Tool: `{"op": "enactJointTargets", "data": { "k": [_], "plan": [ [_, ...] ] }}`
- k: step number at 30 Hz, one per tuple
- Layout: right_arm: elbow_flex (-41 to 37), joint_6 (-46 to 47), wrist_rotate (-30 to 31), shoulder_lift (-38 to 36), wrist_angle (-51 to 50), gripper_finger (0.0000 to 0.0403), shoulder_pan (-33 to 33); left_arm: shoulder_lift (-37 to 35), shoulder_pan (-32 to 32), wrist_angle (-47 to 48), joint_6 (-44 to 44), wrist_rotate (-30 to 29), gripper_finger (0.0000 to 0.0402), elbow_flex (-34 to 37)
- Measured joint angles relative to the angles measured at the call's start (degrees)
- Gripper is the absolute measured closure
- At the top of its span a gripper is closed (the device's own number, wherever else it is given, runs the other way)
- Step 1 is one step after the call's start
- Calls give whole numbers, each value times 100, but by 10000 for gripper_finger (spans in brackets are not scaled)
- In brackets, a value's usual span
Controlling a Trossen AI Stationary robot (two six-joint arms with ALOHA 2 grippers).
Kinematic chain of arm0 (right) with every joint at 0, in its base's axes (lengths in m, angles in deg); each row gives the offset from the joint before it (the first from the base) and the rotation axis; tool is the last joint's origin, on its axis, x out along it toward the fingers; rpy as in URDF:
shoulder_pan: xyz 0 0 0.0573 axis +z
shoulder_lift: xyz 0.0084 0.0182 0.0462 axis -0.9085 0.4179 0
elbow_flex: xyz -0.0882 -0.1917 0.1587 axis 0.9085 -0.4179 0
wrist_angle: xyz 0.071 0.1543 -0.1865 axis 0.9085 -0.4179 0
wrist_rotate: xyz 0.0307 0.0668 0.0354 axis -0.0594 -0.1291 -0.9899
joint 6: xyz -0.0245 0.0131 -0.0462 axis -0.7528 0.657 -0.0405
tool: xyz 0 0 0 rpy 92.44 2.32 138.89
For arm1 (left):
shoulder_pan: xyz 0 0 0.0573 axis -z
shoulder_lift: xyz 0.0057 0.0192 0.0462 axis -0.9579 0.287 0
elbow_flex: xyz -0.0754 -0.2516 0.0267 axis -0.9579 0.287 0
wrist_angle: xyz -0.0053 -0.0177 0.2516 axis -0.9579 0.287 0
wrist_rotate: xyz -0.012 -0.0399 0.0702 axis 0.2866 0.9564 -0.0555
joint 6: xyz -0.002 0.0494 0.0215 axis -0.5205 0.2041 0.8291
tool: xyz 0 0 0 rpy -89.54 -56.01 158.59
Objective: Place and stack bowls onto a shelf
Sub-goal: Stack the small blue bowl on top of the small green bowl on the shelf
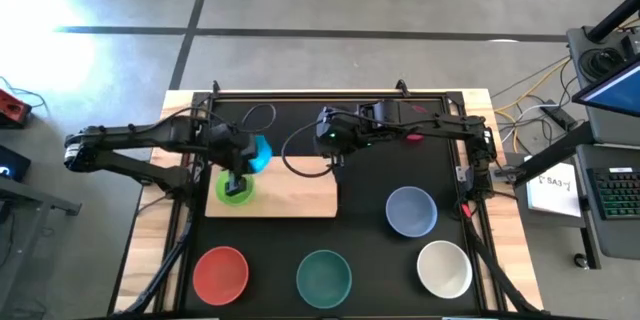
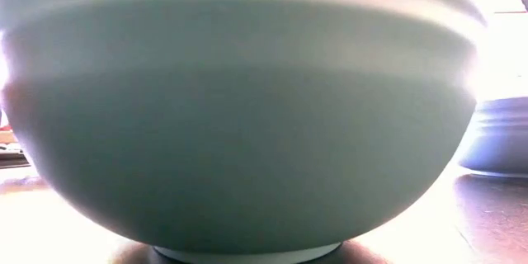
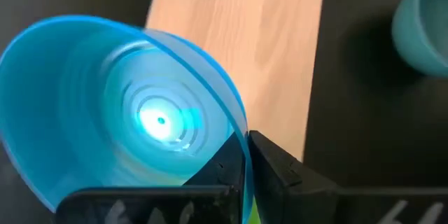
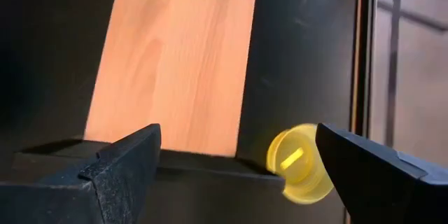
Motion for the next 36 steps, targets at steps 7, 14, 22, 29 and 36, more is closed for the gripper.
{"op": "enactJointTargets", "data": {
  "k": [7,14,22,29,36],
  "plan": [
    [-1,717,0,10,-439,35,0,-29,243,798,-1012,0,401,270],
    [-2,1464,4,35,-900,35,0,-8,414,862,-1268,7,401,404],
    [-48,1980,312,37,-1571,35,0,-6,544,1014,-1629,199,401,424],
    [-72,2064,367,37,-1797,35,0,3,695,982,-1915,204,402,424],
    [-74,1981,466,37,-1802,35,-3,85,944,861,-2174,158,402,413]
  ]
}}
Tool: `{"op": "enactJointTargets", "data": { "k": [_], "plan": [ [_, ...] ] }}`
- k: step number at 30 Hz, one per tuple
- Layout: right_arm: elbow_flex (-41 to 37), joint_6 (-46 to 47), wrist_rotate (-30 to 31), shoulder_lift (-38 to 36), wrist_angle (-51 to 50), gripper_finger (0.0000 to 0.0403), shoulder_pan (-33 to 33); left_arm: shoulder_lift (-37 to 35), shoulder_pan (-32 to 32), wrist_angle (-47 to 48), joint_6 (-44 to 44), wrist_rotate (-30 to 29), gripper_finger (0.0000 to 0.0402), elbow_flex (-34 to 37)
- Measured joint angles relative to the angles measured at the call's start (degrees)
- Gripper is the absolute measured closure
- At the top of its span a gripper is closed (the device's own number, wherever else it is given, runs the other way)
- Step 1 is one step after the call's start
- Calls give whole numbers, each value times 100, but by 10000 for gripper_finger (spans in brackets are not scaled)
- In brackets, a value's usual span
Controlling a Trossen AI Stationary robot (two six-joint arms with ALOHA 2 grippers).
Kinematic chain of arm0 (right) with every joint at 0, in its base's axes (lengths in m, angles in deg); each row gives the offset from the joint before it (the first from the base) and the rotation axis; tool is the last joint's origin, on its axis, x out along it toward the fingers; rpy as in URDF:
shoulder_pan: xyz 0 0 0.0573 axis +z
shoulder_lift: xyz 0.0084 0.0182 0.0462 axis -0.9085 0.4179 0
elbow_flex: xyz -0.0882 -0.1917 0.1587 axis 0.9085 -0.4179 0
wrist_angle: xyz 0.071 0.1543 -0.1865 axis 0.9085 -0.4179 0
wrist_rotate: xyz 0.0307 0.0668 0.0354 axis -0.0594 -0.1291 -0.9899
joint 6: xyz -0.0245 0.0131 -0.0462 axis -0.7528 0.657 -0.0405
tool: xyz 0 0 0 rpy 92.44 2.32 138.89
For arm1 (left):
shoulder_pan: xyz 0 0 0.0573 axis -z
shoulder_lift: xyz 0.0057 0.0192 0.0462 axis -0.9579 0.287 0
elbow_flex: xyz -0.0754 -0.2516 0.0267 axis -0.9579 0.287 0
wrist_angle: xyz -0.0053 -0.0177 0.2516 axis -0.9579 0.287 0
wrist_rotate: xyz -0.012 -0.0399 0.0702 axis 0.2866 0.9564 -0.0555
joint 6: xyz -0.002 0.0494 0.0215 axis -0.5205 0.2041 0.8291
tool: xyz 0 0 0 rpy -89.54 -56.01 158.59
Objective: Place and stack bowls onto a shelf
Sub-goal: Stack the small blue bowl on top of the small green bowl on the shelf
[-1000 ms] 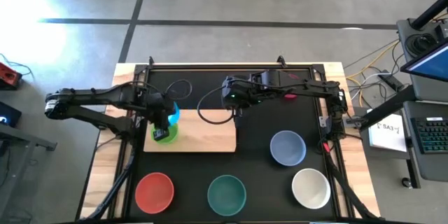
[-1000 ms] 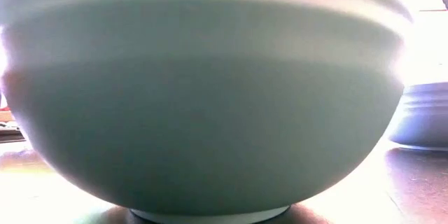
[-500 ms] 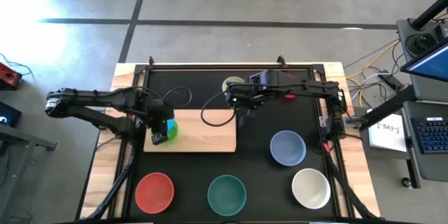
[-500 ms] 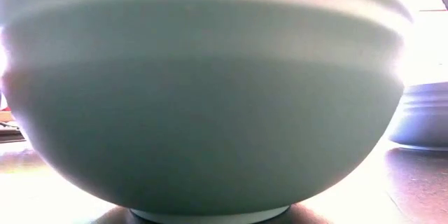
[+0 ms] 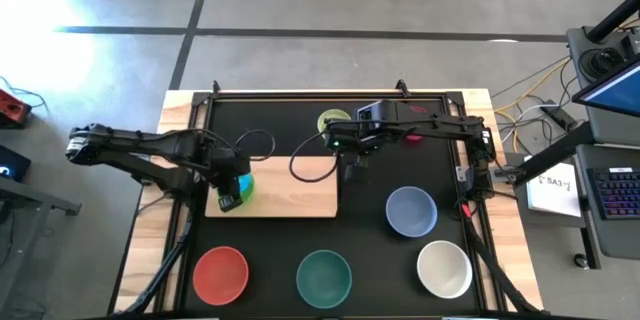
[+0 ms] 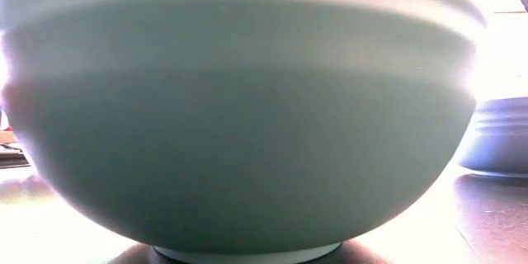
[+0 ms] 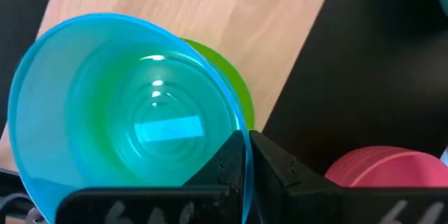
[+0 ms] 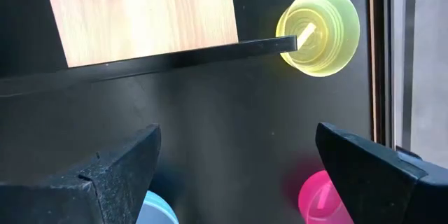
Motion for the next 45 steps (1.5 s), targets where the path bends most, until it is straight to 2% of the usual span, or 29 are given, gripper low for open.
{"op": "enactJointTargets", "data": {
  "k": [13,16,24,29,33,39,45],
  "plan": [
    [-2,-53,0,0,20,35,-47,271,127,-16,-36,-155,398,85],
    [-2,-42,0,0,20,35,-47,335,159,-22,-32,-153,379,85],
    [-2,-198,0,0,4,35,-61,407,243,-12,-82,-135,294,44],
    [-2,-136,1,-16,2,35,-133,352,256,35,-211,-136,270,-321],
    [-2,-21,236,-48,-2,35,-235,320,278,51,-306,-261,267,-473],
    [-2,-51,292,-48,-3,35,-368,377,305,48,-392,-412,268,-265],
    [-2,-53,291,-48,-3,35,-445,381,344,-70,-496,-214,298,-75]
  ]
}}
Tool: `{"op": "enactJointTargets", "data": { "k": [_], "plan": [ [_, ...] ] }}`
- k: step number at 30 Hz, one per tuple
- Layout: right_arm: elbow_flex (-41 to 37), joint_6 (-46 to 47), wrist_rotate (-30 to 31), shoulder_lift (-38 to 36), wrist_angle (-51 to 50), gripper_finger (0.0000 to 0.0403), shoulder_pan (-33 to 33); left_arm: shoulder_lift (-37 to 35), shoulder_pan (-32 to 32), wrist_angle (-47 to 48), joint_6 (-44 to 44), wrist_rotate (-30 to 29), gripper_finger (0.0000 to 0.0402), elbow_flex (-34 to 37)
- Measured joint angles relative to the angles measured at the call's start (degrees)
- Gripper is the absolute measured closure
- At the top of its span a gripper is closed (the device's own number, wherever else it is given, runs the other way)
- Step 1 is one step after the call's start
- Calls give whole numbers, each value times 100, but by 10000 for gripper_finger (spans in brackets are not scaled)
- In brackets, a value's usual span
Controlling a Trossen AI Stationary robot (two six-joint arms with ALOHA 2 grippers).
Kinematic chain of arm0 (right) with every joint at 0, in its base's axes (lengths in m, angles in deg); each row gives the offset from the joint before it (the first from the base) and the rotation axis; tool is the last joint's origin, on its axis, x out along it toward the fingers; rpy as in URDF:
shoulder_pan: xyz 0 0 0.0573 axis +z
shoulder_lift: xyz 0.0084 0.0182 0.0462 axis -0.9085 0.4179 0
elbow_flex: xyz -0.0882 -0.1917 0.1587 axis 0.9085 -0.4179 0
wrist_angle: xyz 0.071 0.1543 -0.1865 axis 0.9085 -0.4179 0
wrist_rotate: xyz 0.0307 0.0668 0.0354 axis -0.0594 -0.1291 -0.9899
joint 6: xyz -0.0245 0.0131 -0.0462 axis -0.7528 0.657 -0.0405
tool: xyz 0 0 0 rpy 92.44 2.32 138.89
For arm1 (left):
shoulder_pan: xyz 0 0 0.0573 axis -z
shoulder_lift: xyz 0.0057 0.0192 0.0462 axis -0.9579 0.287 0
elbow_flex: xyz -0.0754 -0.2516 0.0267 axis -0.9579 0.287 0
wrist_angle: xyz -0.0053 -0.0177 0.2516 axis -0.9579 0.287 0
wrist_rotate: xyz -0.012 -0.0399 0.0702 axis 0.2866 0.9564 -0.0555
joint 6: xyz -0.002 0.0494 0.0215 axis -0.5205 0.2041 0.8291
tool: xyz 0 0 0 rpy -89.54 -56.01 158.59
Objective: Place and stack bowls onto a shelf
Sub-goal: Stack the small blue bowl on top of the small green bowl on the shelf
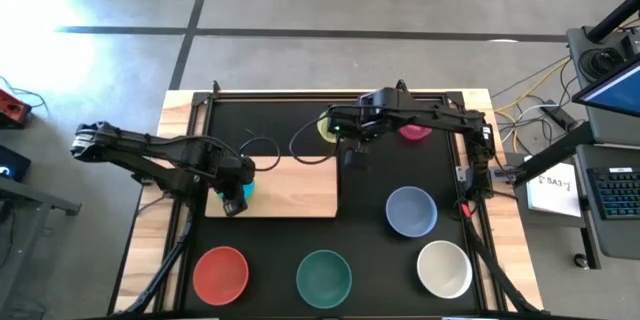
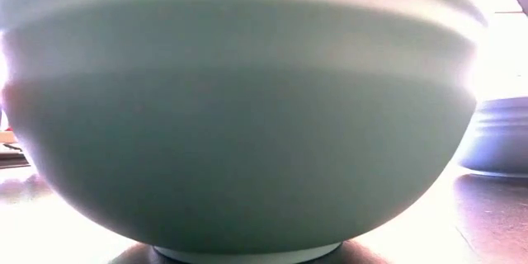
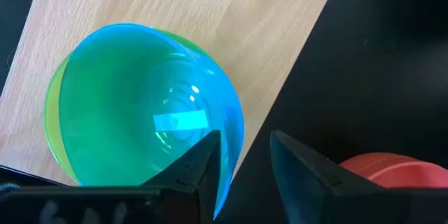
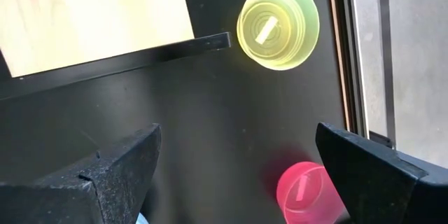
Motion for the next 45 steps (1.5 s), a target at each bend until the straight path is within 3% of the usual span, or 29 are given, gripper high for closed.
{"op": "enactJointTargets", "data": {
  "k": [8,14,37,45],
  "plan": [
    [0,-74,2,0,0,35,-17,0,7,-24,-35,-224,393,0],
    [0,-112,2,0,0,35,-19,0,7,-32,-73,-221,400,0],
    [0,-239,2,1,11,35,-19,0,15,38,-145,-394,400,4],
    [0,-308,2,0,22,35,-19,0,17,38,-144,-349,337,4]
  ]
}}
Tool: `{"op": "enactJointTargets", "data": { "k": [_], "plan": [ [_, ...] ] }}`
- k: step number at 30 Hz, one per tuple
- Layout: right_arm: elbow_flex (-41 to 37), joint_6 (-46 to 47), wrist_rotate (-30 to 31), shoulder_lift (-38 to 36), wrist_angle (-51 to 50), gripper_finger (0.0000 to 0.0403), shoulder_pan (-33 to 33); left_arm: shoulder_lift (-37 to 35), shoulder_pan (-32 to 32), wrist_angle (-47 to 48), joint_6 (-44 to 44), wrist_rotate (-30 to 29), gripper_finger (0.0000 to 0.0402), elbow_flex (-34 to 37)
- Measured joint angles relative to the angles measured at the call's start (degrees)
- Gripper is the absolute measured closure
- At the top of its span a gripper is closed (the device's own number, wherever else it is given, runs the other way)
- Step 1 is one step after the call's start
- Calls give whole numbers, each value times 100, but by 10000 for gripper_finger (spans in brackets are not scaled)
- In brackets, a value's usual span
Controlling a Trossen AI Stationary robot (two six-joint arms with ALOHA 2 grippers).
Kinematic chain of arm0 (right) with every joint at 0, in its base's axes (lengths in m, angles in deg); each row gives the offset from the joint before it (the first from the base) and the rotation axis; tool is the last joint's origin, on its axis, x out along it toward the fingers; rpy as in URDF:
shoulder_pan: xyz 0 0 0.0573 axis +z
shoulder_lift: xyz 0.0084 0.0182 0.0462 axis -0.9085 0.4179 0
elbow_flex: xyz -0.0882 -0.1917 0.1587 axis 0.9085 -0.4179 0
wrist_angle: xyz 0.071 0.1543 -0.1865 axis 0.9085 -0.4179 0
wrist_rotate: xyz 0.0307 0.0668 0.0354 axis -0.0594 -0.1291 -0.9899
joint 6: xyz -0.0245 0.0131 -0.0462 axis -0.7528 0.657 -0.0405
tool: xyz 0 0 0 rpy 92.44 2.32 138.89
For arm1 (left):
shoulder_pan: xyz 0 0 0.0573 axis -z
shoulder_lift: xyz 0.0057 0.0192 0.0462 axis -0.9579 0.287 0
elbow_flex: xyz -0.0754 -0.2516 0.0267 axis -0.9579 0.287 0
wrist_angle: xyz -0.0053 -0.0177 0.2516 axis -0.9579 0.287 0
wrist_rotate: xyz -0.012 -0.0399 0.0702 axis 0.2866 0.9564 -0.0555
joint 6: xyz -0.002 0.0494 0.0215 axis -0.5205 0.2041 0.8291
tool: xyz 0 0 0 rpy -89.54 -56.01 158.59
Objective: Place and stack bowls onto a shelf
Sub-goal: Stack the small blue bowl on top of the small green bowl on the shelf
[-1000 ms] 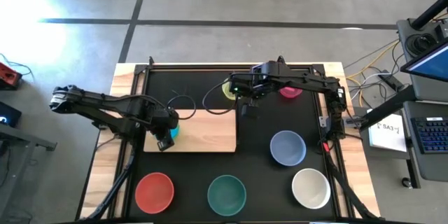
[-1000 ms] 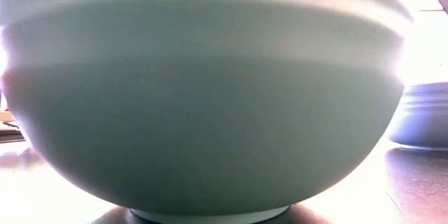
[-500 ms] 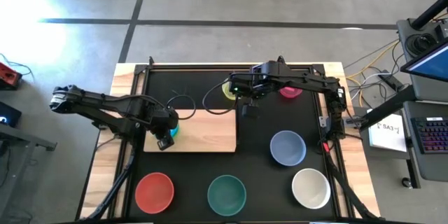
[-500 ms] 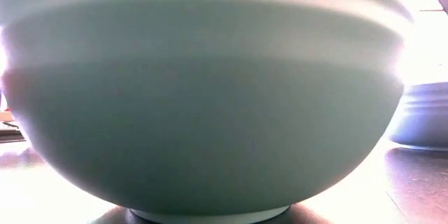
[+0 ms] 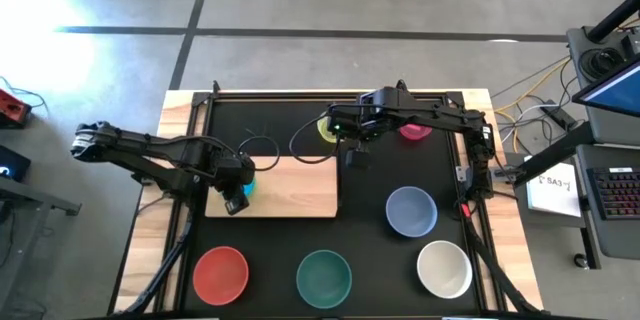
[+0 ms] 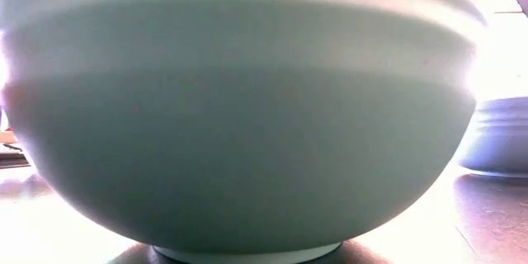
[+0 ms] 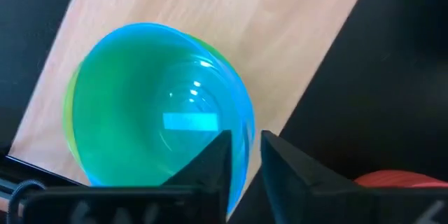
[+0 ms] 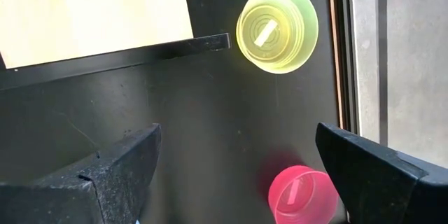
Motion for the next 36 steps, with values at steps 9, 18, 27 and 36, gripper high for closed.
{"op": "enactJointTargets", "data": {
  "k": [9,18,27,36],
  "plan": [
    [0,-40,5,0,3,35,-67,13,4,-160,-56,471,299,-57],
    [0,-51,7,0,5,35,-125,37,4,-111,-99,269,391,-39],
    [0,-83,7,0,7,35,-122,33,4,-33,-259,188,401,-148],
    [0,-83,4,0,9,35,-122,104,27,54,-304,-150,401,-109]
  ]
}}
